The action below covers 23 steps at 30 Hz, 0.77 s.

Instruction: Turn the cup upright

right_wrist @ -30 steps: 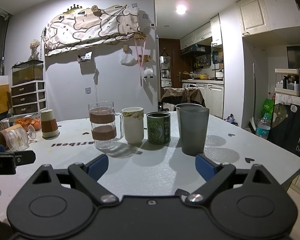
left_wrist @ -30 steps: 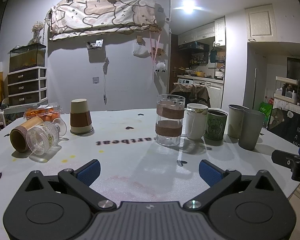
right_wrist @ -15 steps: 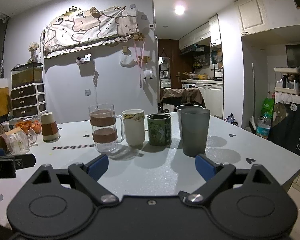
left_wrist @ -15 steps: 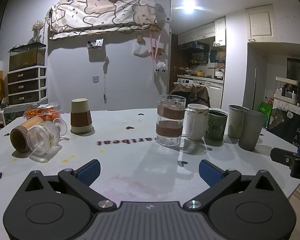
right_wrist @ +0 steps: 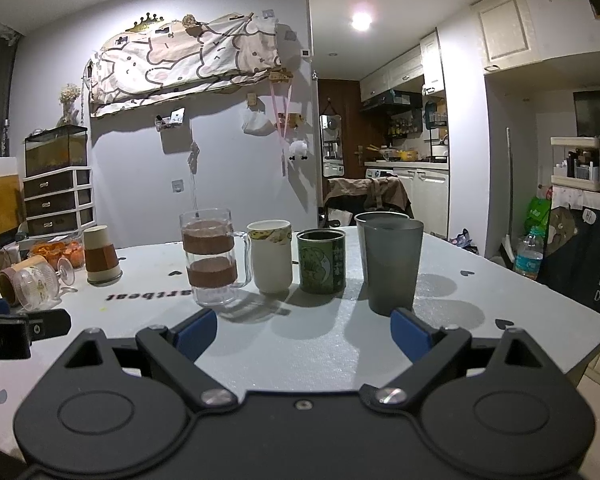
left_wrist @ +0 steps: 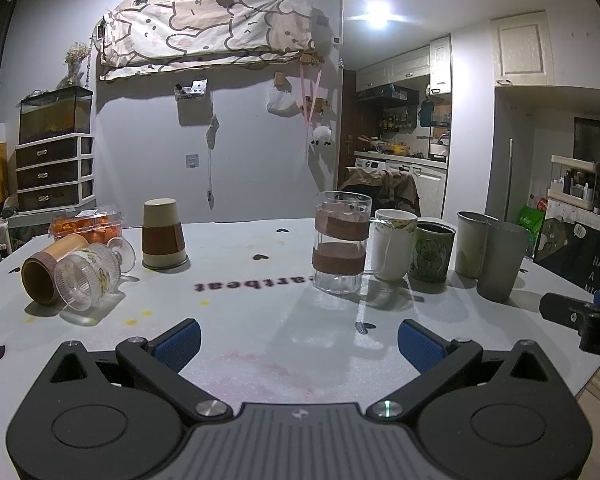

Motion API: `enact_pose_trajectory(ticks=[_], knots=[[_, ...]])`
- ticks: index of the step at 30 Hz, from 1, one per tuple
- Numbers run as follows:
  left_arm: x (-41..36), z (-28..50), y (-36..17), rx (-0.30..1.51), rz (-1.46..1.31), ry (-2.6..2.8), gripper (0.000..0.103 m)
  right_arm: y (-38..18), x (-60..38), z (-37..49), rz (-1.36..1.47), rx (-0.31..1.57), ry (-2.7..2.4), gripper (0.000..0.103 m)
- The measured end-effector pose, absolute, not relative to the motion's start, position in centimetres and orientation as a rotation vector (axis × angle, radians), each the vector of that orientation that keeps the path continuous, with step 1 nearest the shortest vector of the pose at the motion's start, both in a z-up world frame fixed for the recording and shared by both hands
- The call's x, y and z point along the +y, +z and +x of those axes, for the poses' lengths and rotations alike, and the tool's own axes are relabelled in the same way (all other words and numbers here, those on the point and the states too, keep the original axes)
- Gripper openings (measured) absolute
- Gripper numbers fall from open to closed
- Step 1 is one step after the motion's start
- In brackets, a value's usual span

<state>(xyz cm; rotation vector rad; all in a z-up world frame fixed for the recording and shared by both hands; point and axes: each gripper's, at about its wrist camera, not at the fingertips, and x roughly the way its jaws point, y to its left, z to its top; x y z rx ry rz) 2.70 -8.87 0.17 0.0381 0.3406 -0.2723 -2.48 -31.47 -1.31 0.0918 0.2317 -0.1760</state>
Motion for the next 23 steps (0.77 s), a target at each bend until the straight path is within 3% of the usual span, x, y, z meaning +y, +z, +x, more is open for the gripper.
enact_pose_trajectory(ticks=[23], knots=[[-9.21, 2.84, 0.20, 0.340, 0.040, -0.277, 0.103, -0.94, -32.01, -2.48, 0.098, 0.234, -0.182, 0.094]])
